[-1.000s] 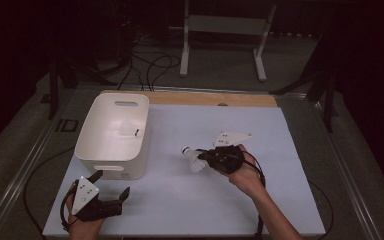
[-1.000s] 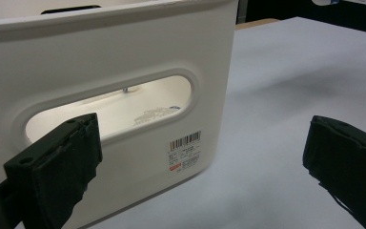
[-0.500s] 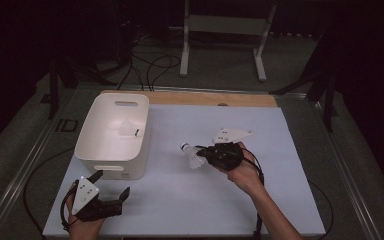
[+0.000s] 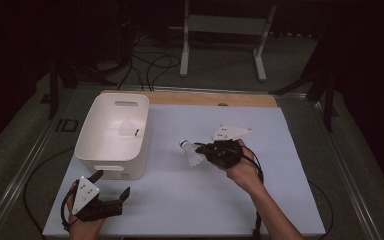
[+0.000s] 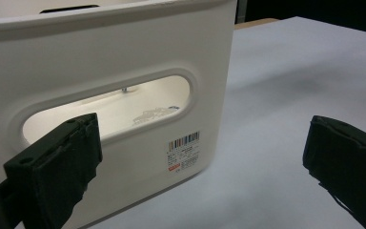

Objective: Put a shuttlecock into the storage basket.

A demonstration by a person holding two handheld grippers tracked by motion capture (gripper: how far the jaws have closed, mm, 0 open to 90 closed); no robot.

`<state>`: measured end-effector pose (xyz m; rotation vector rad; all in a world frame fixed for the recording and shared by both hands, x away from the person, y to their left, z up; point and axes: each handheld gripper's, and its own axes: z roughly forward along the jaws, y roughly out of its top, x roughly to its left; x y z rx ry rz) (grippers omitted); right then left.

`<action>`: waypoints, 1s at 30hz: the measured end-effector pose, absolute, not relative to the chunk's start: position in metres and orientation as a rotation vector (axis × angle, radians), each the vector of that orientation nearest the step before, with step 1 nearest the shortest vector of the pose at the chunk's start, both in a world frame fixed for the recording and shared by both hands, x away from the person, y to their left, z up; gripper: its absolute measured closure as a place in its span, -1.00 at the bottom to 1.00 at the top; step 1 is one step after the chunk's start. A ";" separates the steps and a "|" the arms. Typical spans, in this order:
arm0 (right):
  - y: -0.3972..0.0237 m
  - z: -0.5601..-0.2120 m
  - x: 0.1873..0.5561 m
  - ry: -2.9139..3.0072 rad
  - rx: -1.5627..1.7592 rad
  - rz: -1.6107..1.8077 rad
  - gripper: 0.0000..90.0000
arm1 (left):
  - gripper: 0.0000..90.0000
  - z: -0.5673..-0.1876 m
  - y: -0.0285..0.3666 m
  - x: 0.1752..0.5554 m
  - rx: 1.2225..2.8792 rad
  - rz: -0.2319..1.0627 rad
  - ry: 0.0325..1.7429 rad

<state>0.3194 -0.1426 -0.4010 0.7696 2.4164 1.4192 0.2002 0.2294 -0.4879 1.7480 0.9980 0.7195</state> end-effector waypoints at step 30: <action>-0.134 -0.387 0.324 2.385 0.771 1.434 0.99 | -1.00 -0.488 0.230 0.200 1.747 0.723 1.001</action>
